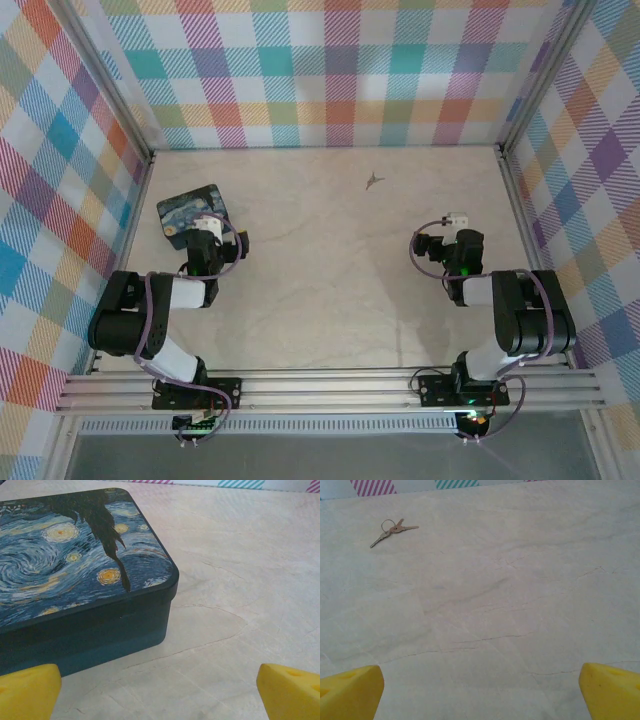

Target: Unlock a padlock with a key

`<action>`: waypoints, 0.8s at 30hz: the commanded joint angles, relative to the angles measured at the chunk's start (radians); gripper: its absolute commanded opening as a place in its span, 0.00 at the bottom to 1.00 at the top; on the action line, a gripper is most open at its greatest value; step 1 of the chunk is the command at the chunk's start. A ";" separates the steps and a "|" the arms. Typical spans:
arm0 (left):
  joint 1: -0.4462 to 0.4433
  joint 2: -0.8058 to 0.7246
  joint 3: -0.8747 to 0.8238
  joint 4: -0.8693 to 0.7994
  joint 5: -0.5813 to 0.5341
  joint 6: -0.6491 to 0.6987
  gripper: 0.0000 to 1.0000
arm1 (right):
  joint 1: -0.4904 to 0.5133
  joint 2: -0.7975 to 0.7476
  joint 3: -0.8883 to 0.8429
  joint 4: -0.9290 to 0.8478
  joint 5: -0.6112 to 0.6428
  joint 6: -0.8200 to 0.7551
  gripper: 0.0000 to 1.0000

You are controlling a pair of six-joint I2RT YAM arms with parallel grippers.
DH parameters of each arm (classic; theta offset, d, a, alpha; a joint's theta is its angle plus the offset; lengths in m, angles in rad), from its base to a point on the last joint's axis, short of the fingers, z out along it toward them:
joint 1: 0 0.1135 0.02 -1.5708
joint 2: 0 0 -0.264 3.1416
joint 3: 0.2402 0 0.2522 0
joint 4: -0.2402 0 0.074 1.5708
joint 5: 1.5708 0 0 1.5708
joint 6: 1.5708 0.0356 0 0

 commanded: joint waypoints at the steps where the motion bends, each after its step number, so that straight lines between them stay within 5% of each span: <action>1: 0.009 0.003 -0.007 0.016 -0.003 0.006 1.00 | 0.003 -0.011 0.013 0.024 0.009 -0.005 1.00; 24: 0.012 0.003 -0.003 0.010 0.007 0.005 1.00 | -0.002 -0.012 0.024 0.003 -0.031 -0.012 1.00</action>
